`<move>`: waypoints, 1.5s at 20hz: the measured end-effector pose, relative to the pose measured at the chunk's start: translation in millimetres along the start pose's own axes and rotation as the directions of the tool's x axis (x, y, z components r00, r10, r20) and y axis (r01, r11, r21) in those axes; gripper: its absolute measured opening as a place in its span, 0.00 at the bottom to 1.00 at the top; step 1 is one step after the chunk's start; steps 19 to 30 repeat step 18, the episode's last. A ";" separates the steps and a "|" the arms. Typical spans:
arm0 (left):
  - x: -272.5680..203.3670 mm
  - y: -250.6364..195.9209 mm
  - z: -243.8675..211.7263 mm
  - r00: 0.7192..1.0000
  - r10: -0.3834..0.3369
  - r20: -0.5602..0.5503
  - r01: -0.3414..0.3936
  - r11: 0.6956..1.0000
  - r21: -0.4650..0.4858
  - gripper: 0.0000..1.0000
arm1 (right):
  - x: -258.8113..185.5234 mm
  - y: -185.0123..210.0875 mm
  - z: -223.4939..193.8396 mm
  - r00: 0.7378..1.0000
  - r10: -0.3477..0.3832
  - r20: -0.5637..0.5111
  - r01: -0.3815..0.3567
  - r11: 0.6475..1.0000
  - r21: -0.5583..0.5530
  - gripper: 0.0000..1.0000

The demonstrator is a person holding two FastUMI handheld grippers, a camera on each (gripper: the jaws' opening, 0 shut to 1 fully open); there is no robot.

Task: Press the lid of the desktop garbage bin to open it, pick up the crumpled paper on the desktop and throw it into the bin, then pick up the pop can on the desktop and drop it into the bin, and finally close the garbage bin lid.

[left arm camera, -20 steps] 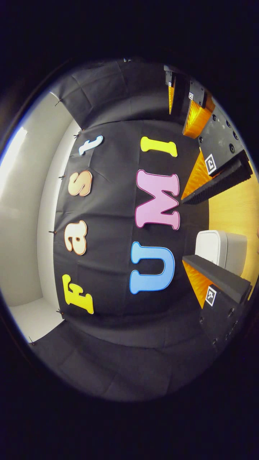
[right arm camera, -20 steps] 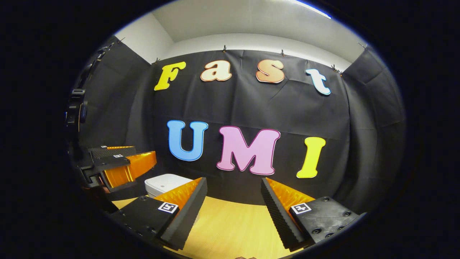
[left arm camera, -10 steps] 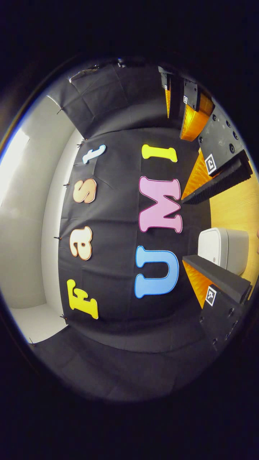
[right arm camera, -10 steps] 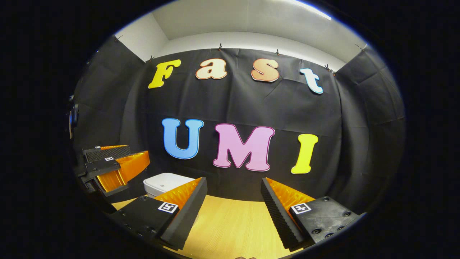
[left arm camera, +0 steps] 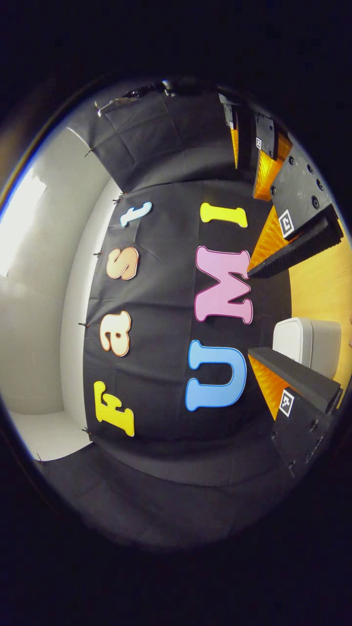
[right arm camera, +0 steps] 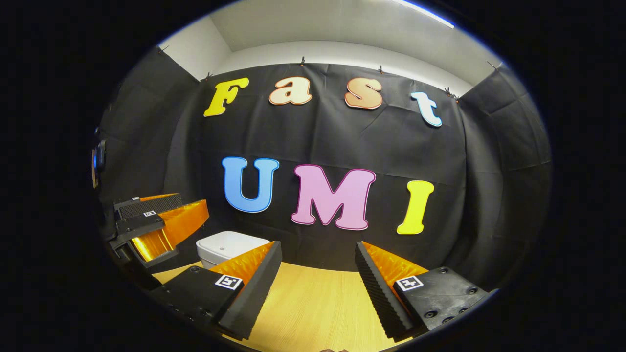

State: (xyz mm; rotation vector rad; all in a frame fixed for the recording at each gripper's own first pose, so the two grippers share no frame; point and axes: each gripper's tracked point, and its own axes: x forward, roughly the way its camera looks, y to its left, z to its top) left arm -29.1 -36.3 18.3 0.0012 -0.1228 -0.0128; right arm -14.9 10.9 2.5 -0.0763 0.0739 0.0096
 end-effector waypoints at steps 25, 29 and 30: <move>50.8 -289.6 -87.9 0.991 0.130 -0.017 -0.131 0.986 -0.100 0.96 | -0.3 -280.1 -72.4 0.983 0.122 0.135 -0.126 0.992 0.021 0.97; 50.8 -289.6 -87.9 0.991 0.130 -0.017 -0.131 0.986 -0.100 0.96 | -0.3 -280.1 -72.4 0.983 0.122 0.135 -0.126 0.992 0.021 0.97; 50.8 -289.6 -87.9 0.991 0.130 -0.017 -0.131 0.986 -0.100 0.96 | -0.3 -280.1 -72.4 0.983 0.122 0.135 -0.126 0.992 0.021 0.97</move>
